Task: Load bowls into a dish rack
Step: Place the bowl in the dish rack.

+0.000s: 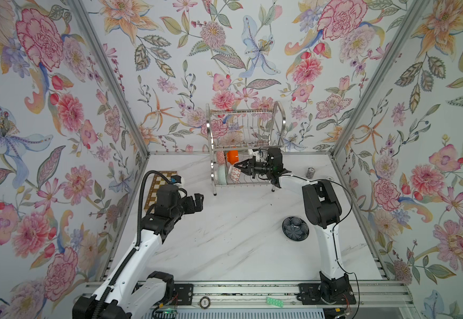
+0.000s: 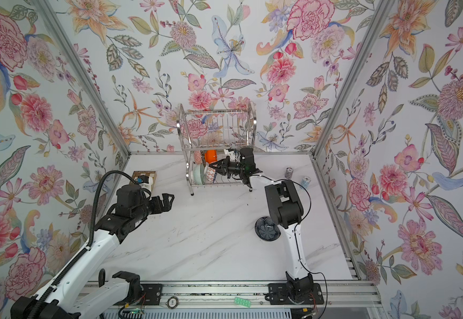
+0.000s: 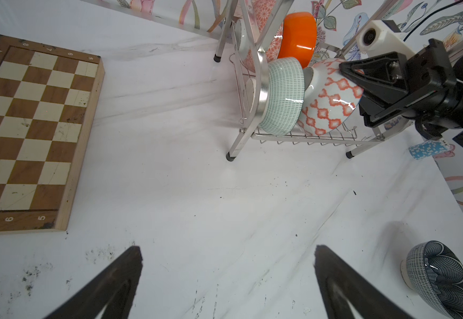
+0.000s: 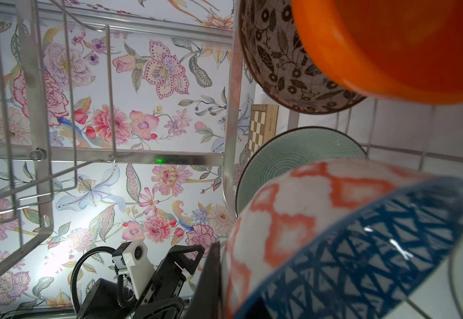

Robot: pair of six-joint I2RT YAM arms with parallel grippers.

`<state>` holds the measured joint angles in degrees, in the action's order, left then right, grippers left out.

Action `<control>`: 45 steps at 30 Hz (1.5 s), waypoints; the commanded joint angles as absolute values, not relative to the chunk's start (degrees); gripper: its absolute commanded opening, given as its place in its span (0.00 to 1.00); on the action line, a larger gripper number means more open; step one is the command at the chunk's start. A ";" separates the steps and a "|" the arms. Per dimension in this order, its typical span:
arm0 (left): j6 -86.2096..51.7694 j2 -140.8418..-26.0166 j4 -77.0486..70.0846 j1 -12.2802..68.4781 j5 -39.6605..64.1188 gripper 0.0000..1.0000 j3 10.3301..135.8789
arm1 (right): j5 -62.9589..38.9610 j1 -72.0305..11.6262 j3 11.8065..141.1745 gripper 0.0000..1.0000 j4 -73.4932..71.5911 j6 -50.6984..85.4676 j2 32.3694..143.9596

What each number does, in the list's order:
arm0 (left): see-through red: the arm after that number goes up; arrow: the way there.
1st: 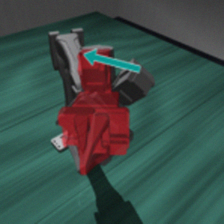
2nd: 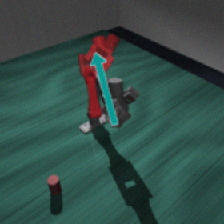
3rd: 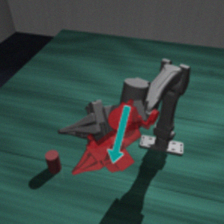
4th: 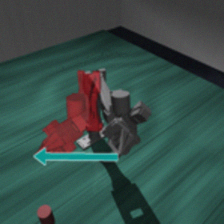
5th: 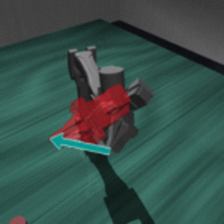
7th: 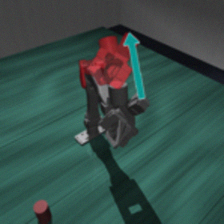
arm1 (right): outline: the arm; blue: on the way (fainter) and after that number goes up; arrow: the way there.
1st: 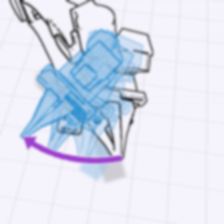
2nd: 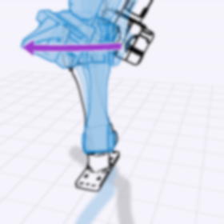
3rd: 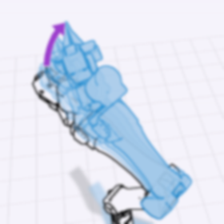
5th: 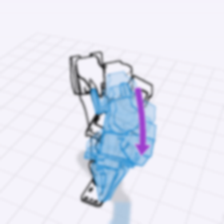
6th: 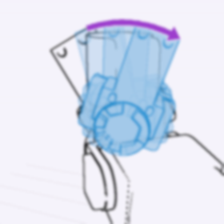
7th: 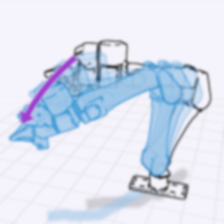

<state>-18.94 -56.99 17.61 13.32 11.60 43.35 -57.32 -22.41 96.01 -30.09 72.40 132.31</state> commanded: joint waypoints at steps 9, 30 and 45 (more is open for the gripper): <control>-18.12 -57.39 18.63 13.95 11.25 0.99 43.08 | -62.00 -21.88 101.93 0.02 -26.34 68.88 135.06; -18.12 -57.65 18.55 14.02 11.43 0.99 43.24 | -57.21 -22.12 113.38 0.24 8.38 44.90 136.93; -18.19 -57.45 18.55 14.06 11.38 0.99 43.16 | -53.81 -23.33 111.21 0.51 9.24 41.31 134.87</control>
